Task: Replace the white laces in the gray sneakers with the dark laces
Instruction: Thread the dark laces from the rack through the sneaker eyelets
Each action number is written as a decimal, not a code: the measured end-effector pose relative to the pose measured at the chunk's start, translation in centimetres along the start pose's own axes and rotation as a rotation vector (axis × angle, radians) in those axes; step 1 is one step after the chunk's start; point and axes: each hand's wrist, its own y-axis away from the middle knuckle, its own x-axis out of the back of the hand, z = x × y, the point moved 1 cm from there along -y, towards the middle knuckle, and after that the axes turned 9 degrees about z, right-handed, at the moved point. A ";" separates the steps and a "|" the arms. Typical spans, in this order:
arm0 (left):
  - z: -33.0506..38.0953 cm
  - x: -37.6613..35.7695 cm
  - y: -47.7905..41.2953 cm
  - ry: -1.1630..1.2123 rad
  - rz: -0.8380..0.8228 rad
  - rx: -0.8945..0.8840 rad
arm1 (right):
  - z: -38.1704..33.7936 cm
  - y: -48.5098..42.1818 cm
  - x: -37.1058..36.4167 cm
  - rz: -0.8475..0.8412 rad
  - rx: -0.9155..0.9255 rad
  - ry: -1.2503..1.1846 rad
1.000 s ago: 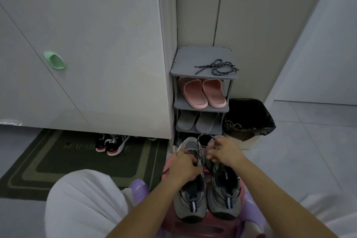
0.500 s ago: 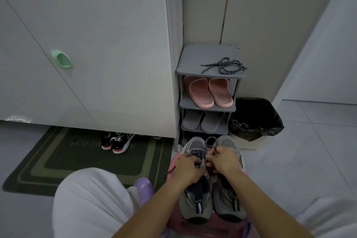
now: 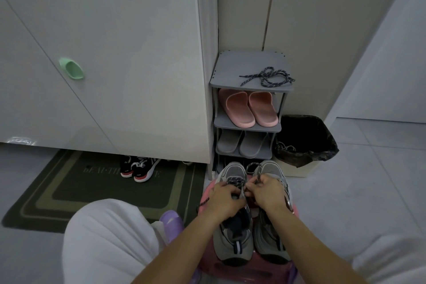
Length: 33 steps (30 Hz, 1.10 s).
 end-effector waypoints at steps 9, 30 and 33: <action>0.7 0.5 0.1 0.028 -0.022 0.021 | 0.4 0.4 0.5 0.010 0.079 0.166; 2.9 1.7 0.1 -0.416 0.129 -0.255 | 0.4 2.6 1.2 -0.033 0.161 0.382; 2.8 2.3 0.2 -0.361 0.190 -0.233 | 0.7 2.4 1.4 -0.017 0.157 0.390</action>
